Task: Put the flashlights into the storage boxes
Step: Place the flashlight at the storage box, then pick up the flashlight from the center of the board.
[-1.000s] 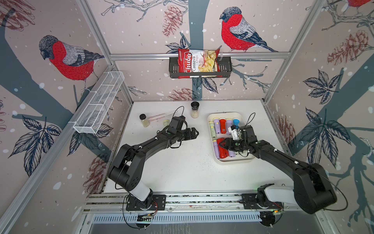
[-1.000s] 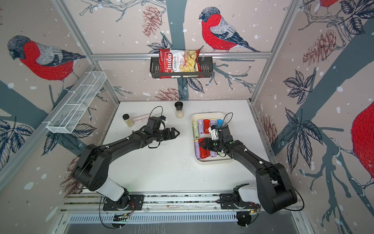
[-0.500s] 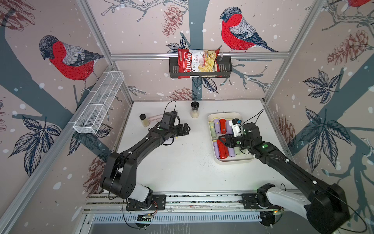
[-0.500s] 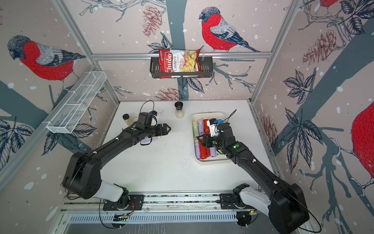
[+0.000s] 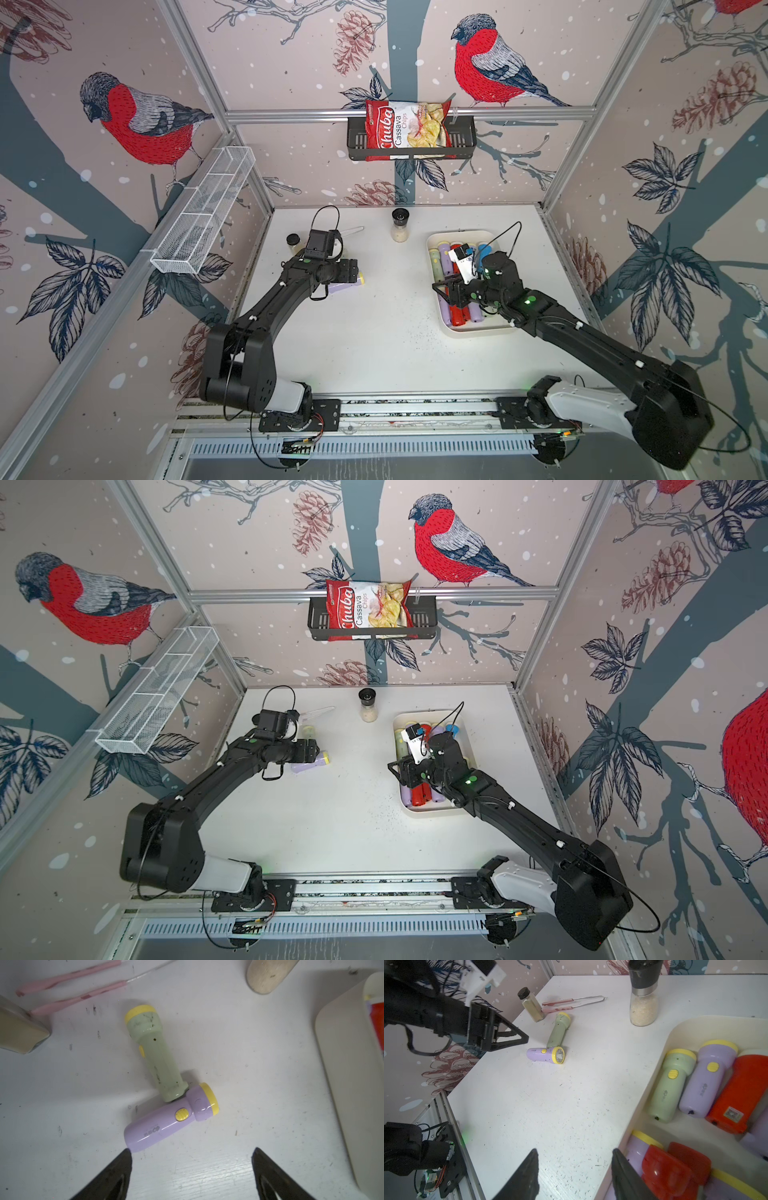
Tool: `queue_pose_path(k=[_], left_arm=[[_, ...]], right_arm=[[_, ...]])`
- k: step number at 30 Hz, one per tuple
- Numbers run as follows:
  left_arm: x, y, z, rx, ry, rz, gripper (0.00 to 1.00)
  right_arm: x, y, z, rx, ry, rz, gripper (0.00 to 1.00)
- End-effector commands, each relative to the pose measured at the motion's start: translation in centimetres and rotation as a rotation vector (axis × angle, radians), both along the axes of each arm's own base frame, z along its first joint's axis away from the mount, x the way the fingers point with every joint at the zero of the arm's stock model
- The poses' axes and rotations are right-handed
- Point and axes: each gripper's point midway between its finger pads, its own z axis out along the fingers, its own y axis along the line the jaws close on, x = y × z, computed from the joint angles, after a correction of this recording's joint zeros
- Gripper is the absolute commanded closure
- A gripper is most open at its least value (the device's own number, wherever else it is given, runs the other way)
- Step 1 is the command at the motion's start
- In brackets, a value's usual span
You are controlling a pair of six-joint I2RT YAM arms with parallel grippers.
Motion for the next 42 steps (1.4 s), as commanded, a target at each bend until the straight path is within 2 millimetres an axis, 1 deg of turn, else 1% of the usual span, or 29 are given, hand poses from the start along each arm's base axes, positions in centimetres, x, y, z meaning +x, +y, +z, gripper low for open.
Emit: queue_pose_path(k=[1,3,5,6,10,11,13,15,20,22,24,27,29,33,37,39,42], left_arm=[[-0.3,0.6,-1.6,0.075,0.081,-0.080,0.11],[-0.4,0.8,-2.7,0.111,0.134,-0.119,0.11],[-1.1,0.4,-3.8,0.133,0.179,-0.221,0.11],[-1.7,0.1,-4.1,0.141,0.197,-0.299,0.11],[-0.8,-0.2,-3.7,0.144,0.182,-0.375,0.11],[-0.5,0.1,-3.8,0.167,0.182,-0.384,0.12],[0.3,1.3,-4.1,0.239,0.195,-0.376,0.12],[0.9,1.9,-4.6,0.258,0.208,-0.361,0.12],[0.2,1.3,-6.9,0.221,0.276,-0.395,0.14],[-0.1,1.2,-7.7,0.212,0.295,-0.400,0.16],[-0.3,1.2,-8.3,0.203,0.315,-0.395,0.22],[-0.5,0.9,-8.7,0.183,0.324,-0.394,0.31],[-0.6,0.8,-8.7,0.176,0.313,-0.393,0.36],[-0.8,0.9,-8.6,0.187,0.292,-0.386,0.41],[-1.1,0.8,-9.1,0.236,0.287,-0.396,0.40],[-1.4,0.5,-9.4,0.243,0.293,-0.404,0.43],[-1.8,0.0,-9.5,0.238,0.294,-0.416,0.51]], right_arm=[[0.0,0.6,0.6,0.004,-0.042,0.023,0.43],[-0.2,0.8,0.5,-0.001,-0.042,0.029,0.43],[-0.3,0.8,0.4,-0.007,-0.045,0.028,0.43],[-0.4,0.8,0.2,-0.010,-0.044,0.028,0.43],[-0.6,1.0,0.3,-0.014,-0.049,0.047,0.42],[-0.6,1.0,0.3,-0.015,-0.050,0.049,0.42],[-0.6,1.1,0.4,-0.015,-0.055,0.055,0.42],[-0.6,1.1,0.2,-0.019,-0.052,0.055,0.42],[-0.7,1.0,0.1,-0.020,-0.052,0.052,0.42],[-0.7,1.0,0.1,-0.020,-0.055,0.051,0.42],[-0.7,0.9,0.2,-0.021,-0.059,0.051,0.42],[-0.7,0.8,0.2,-0.026,-0.063,0.050,0.42],[-0.7,0.8,0.3,-0.026,-0.063,0.049,0.42],[-0.7,0.8,0.5,-0.022,-0.069,0.047,0.43],[-0.7,0.7,0.6,-0.022,-0.072,0.045,0.43],[-0.7,0.6,0.8,-0.019,-0.074,0.038,0.43],[-0.8,0.4,0.9,-0.014,-0.081,0.029,0.43]])
